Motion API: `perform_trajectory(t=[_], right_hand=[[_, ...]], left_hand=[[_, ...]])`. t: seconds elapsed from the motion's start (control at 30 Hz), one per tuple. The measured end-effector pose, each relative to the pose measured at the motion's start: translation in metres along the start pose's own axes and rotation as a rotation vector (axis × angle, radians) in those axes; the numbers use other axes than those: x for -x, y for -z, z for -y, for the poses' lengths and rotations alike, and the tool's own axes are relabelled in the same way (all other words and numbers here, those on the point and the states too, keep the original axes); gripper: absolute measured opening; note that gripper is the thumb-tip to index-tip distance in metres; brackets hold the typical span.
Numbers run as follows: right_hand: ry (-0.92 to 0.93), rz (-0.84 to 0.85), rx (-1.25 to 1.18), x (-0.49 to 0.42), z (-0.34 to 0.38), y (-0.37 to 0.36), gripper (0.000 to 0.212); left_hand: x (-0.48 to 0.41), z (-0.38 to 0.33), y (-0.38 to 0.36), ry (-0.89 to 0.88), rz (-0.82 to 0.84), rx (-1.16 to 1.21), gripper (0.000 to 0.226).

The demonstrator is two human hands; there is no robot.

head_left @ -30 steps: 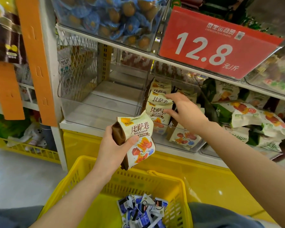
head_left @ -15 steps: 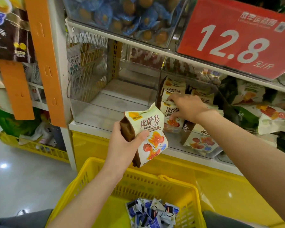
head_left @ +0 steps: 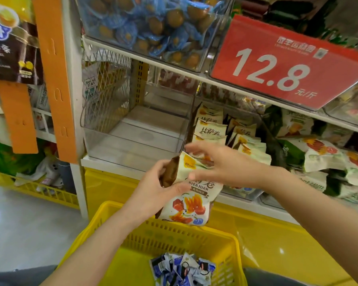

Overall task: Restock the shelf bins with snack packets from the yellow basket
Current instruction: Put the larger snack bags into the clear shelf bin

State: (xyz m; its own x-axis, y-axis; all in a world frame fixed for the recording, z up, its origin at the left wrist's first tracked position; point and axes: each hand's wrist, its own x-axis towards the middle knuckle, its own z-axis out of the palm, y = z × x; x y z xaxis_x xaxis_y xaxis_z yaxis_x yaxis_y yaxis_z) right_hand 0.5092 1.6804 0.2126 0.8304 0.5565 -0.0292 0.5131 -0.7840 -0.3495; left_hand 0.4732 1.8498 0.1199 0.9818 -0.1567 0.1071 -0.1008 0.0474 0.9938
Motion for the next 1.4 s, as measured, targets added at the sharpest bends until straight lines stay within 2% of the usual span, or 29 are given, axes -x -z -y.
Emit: perform_trajectory(t=[0.03,0.1,0.17,0.27,0.33,0.4,0.5,0.57,0.7,0.83,0.93,1.17,1.23,1.4], right_hand=[[0.005,0.074,0.019,0.006,0.003,-0.003,0.074],[-0.011,0.135,-0.073,0.014,-0.001,-0.007,0.058],[-0.015,0.16,-0.178,0.023,-0.005,-0.006,0.044],[-0.017,0.147,-0.178,0.034,-0.009,-0.001,0.037],[-0.045,0.089,-0.129,0.036,-0.013,0.009,0.03],[-0.078,-0.029,-0.057,0.034,-0.019,0.026,0.031],[-0.122,-0.308,-0.011,0.025,-0.028,0.051,0.026],[-0.149,-0.419,0.063,0.016,-0.03,0.056,0.028],[-0.176,-0.464,0.216,0.005,-0.03,0.058,0.032],[-0.123,-0.555,0.246,-0.001,-0.033,0.058,0.039],[-0.133,-0.496,0.274,-0.007,-0.037,0.045,0.047],[-0.127,-0.406,0.566,-0.007,-0.048,0.047,0.057],[-0.106,-0.323,0.574,-0.019,-0.047,0.041,0.058],[-0.231,-0.072,0.528,-0.052,-0.054,0.022,0.072]], left_hand=[[0.002,0.0,-0.002,-0.01,0.021,-0.028,0.059],[0.008,-0.001,-0.007,-0.034,0.052,-0.096,0.062],[0.014,-0.001,-0.011,-0.068,0.095,-0.135,0.055],[0.019,-0.006,-0.016,-0.098,0.178,-0.166,0.045],[0.015,-0.011,-0.018,-0.144,0.133,-0.193,0.037],[0.003,-0.013,-0.012,-0.207,-0.016,-0.234,0.029],[-0.027,-0.012,0.002,-0.307,-0.186,-0.595,0.039],[-0.047,-0.009,0.011,-0.293,-0.187,-0.877,0.044],[-0.071,0.006,0.018,-0.278,-0.098,-1.26,0.041],[-0.074,0.015,0.021,-0.338,-0.137,-1.326,0.052],[-0.073,0.018,0.019,-0.36,-0.168,-1.325,0.052],[-0.073,0.019,0.019,-0.381,-0.178,-1.288,0.052],[-0.074,0.02,0.019,-0.381,-0.18,-1.275,0.052],[-0.072,0.019,0.02,-0.371,-0.17,-1.283,0.054]])
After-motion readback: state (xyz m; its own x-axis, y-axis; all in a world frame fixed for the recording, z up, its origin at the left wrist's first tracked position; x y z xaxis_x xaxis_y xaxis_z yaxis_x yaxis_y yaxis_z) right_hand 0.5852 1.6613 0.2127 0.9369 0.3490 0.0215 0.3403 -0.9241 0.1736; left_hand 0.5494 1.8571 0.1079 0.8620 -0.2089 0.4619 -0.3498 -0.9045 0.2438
